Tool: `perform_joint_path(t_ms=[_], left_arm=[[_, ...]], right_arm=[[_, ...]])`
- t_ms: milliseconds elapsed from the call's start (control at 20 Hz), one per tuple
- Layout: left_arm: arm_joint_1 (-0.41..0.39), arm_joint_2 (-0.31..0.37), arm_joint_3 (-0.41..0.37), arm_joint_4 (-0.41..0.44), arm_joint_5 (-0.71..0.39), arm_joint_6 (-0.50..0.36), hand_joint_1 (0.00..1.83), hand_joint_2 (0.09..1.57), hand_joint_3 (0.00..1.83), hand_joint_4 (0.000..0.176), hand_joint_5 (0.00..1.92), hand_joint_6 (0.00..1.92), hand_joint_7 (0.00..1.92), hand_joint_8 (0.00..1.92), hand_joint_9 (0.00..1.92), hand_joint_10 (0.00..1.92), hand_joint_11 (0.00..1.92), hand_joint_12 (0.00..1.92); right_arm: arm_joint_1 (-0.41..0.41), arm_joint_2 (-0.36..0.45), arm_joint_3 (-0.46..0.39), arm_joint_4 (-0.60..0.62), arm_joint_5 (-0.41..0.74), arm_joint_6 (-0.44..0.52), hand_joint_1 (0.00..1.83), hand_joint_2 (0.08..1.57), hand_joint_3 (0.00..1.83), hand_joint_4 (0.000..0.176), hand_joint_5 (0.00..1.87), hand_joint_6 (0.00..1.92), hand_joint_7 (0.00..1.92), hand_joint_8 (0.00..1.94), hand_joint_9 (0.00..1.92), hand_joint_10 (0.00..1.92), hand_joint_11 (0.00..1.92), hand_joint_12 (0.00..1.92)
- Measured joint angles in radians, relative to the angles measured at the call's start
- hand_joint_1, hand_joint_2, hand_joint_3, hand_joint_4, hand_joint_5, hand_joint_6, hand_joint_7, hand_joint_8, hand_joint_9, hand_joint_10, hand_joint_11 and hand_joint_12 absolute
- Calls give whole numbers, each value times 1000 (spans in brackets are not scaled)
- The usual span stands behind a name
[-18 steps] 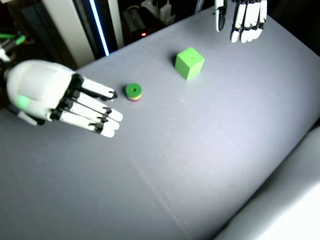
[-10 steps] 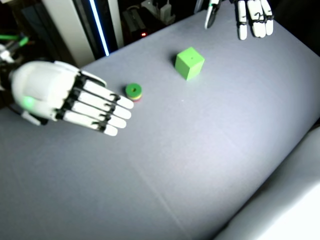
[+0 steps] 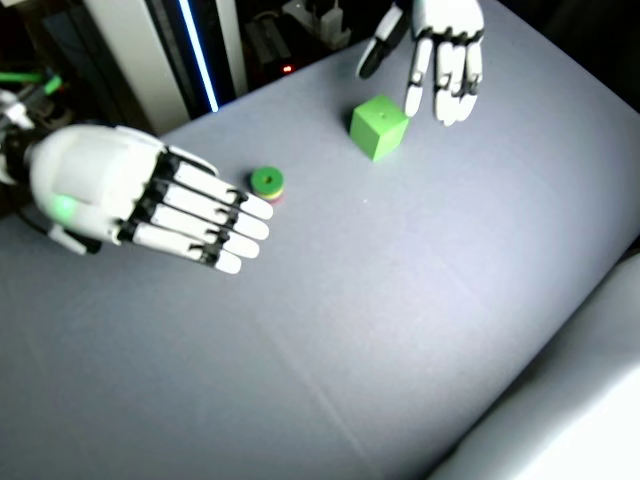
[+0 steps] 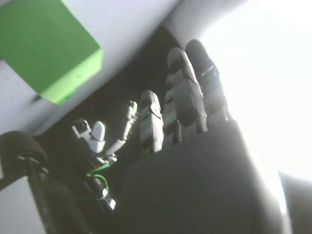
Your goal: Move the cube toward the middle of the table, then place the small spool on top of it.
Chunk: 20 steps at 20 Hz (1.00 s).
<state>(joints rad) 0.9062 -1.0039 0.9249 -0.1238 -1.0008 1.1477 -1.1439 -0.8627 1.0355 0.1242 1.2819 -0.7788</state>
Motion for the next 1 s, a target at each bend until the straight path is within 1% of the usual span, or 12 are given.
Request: perform_joint_path(t_ms=[100,150,350,400,450,500,550,600,750,800,900,1000], left_arm=[[-18,-12,3,-34,44,58,687,815,0,146,268,8,192,2,359,15,0,837],[-28,-21,12,-58,52,86,725,806,0,127,304,1,228,0,447,18,36,958],[-43,-45,45,-117,91,109,919,891,10,95,413,10,403,22,706,82,276,1280],[-43,-48,45,-118,96,109,1045,940,9,30,543,15,642,51,775,494,417,1400],[-43,-50,45,-113,96,108,1284,1101,0,0,778,12,875,887,780,1201,565,1681],[-44,-51,45,-113,95,101,1243,1153,0,0,842,898,869,1146,762,1525,650,1784],[-45,-52,47,-111,90,82,1175,1132,0,0,942,966,875,1287,833,1667,800,1839],[-45,-54,56,-107,87,59,1230,1148,0,0,910,1044,897,1197,842,1615,842,1835],[-64,-66,82,-101,91,21,1166,1109,0,0,1000,927,843,1323,869,1677,843,1908],[-77,-68,91,-95,97,4,1167,1103,0,0,1011,908,793,1518,854,1798,879,1918],[-133,-83,127,-68,107,-20,1165,1115,0,0,980,959,827,1299,944,1478,930,1693],[-202,-116,174,-37,122,-41,1243,1167,0,0,930,774,863,1432,879,1394,802,1667]], right_arm=[[0,0,0,3,-2,0,614,1307,0,0,437,5,318,3,323,2,55,888],[0,0,0,4,-2,0,617,1309,0,0,434,4,323,5,325,3,55,887],[0,0,0,1,-3,0,628,1320,4,0,432,1,316,0,328,1,49,889],[0,0,0,1,-2,0,639,1322,4,0,435,2,311,0,325,0,38,884],[0,0,0,2,-2,0,634,1316,0,0,446,5,318,3,335,4,50,889],[0,0,0,3,-4,0,622,1315,0,0,449,5,327,6,342,6,60,892],[0,0,0,3,-3,0,654,1318,0,0,451,4,329,4,340,4,58,899],[0,0,0,3,-3,0,691,1324,0,0,451,1,318,0,325,0,18,929],[0,0,0,3,-4,0,685,1323,0,0,454,0,324,0,338,1,20,982],[0,0,0,2,-3,0,738,1318,0,0,469,4,337,4,345,3,16,994],[0,0,0,6,-4,0,794,1315,0,0,474,3,332,2,319,1,0,926],[3,0,0,6,-5,0,834,1306,0,0,466,2,336,1,304,1,0,811]])
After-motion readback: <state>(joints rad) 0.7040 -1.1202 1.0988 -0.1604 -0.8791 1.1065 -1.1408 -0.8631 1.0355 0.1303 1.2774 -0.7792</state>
